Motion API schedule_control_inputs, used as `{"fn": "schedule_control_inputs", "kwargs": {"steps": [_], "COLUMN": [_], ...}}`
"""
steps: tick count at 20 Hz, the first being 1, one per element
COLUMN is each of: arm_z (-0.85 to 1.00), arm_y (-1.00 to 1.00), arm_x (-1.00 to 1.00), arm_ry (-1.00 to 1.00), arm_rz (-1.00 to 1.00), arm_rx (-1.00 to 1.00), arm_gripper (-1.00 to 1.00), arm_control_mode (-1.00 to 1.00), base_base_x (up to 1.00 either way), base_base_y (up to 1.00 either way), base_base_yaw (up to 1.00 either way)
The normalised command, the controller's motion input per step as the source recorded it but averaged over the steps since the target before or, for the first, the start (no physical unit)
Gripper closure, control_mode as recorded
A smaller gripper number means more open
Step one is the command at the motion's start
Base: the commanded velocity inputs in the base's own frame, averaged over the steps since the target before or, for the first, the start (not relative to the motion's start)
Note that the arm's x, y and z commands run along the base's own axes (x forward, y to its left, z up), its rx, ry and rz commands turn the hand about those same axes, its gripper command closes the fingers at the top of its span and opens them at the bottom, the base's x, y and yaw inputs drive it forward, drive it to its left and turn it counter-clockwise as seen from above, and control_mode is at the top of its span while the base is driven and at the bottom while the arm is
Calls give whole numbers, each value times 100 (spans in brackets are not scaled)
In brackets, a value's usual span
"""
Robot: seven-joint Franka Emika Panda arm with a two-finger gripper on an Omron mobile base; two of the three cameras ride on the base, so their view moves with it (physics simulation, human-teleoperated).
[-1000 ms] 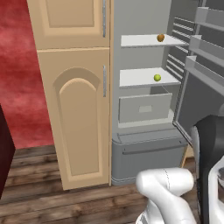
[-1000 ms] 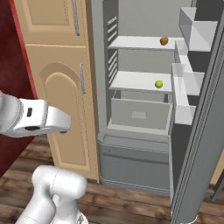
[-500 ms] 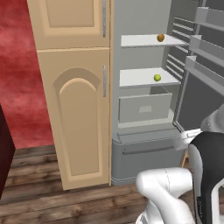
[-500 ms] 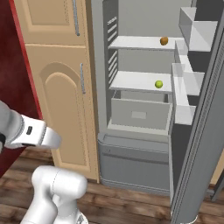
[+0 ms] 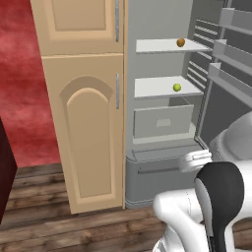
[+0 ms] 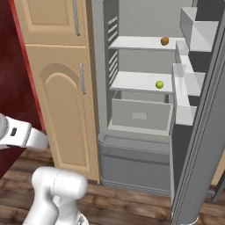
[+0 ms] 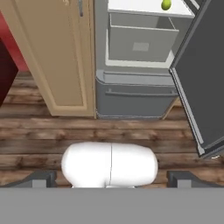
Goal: Retrieve the apple and pear from the fridge and place them into the bowl on the dining table.
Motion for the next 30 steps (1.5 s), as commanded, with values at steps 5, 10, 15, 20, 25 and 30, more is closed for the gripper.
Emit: {"fn": "schedule_control_inputs", "kwargs": {"steps": [5,10,15,20,25,30], "arm_z": [16,11,4,0,0,0], "arm_y": [3,0,0,0,0,0], "arm_x": [0,0,0,0,0,0], "arm_ry": [0,0,0,0,0,0], "arm_rz": [0,1,5,8,10,9], "arm_rx": [0,0,0,1,3,2], "arm_gripper": [-100,-100,-100,-100,-100,-100], "arm_control_mode": [-100,-100,-100,-100,-100,-100], "base_base_x": [0,0,0,0,0,0], "base_base_y": [0,0,0,0,0,0], "base_base_yaw": [0,0,0,0,0,0]}}
